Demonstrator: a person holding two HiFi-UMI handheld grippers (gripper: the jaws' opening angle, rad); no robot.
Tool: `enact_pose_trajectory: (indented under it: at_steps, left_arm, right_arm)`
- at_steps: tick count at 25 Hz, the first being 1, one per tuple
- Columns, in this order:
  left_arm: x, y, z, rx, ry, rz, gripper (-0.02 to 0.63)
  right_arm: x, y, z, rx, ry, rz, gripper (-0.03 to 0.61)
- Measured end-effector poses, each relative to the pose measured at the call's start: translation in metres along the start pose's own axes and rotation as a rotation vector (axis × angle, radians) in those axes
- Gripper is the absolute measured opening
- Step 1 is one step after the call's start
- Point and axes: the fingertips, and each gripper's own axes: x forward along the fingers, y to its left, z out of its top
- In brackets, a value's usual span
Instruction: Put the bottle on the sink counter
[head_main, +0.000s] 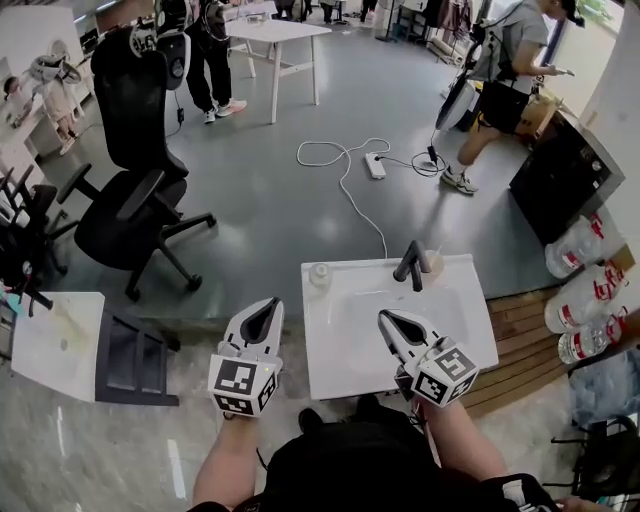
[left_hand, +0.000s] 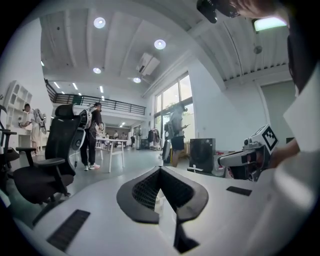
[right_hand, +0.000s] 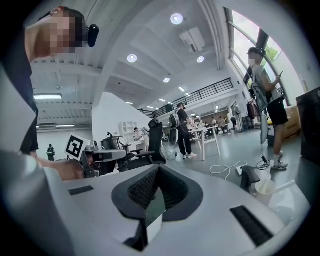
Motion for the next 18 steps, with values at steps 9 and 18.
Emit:
enact_pose_trajectory:
  at_steps: [9,18]
  left_arm:
    - [0.026,-0.004,0.040,0.021,-0.007,-0.026,0.006]
    - [0.047,-0.035,0.048,-0.008,-0.020,0.044,0.006]
  right_arm:
    - [-0.009,-0.025,0.057,-0.116,-0.068,0.018,0.012]
    - [-0.040,-0.064,0.084,-0.102,-0.121,0.077,0.012]
